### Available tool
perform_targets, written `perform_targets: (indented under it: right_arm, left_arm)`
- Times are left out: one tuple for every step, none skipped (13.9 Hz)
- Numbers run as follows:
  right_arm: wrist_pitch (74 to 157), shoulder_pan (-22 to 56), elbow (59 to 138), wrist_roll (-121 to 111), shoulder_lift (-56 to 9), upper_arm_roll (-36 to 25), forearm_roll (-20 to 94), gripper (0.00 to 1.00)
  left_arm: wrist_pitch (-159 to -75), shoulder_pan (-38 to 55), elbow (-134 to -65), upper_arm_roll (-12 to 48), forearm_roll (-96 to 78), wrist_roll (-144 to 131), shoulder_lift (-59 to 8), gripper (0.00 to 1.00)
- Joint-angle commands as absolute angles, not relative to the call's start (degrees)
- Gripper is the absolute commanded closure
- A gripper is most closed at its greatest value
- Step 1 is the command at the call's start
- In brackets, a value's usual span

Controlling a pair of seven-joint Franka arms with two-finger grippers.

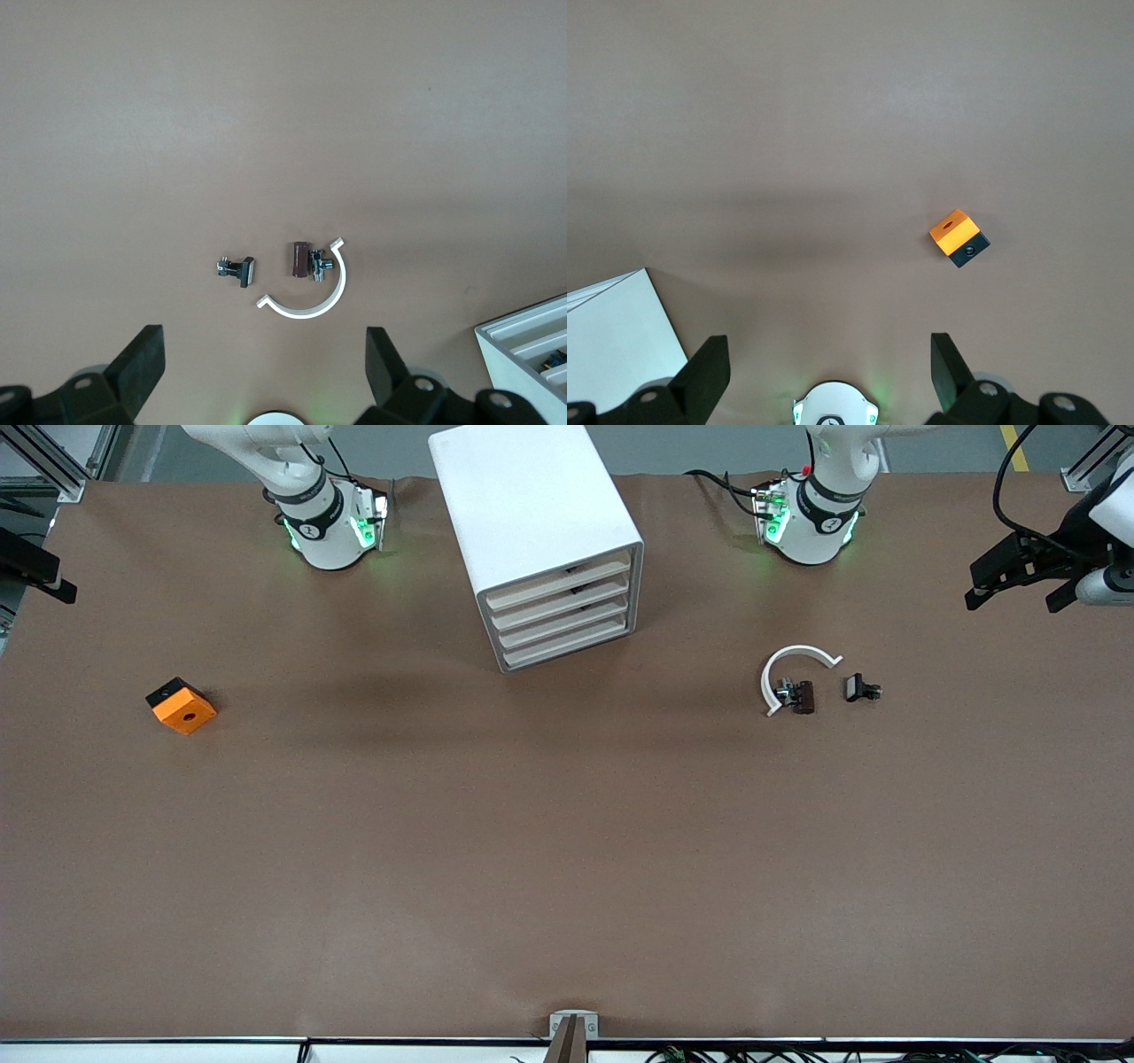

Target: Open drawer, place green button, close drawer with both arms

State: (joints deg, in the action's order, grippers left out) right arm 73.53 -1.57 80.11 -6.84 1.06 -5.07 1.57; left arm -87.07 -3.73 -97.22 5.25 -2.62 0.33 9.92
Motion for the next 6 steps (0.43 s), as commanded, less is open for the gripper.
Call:
perform_targets:
  right_arm:
    - [74.3, -2.5, 81.0, -7.6, 2.3, -4.4, 1.8, 0.0]
    - [74.3, -2.6, 81.0, -7.6, 2.3, -4.5, 1.8, 0.0]
    - [74.3, -2.7, 81.0, -7.6, 2.3, -4.5, 1.7, 0.0]
    - [74.3, -2.8, 81.1, -7.6, 2.4, -4.7, 1.6, 0.0]
    - [74.4, -2.8, 81.0, -7.6, 2.4, -4.6, 1.6, 0.0]
    - [74.5, -2.8, 81.0, -7.4, 2.5, -4.7, 1.6, 0.0]
  left_arm:
    - [-85.6, -3.7, -95.4, 5.8, -1.4, -0.4, 9.0, 0.0]
    - [-85.5, -3.8, -95.4, 5.7, -1.4, -0.4, 9.0, 0.0]
    - [-85.5, -3.7, -95.4, 5.7, -1.4, -0.4, 9.0, 0.0]
    - [-85.5, -3.7, -95.3, 5.7, -1.4, -0.4, 9.0, 0.0]
    - [-85.5, -3.7, -95.4, 5.7, -1.4, -0.4, 9.0, 0.0]
    - [-85.4, -3.7, -95.3, 5.7, -1.4, -0.3, 9.0, 0.0]
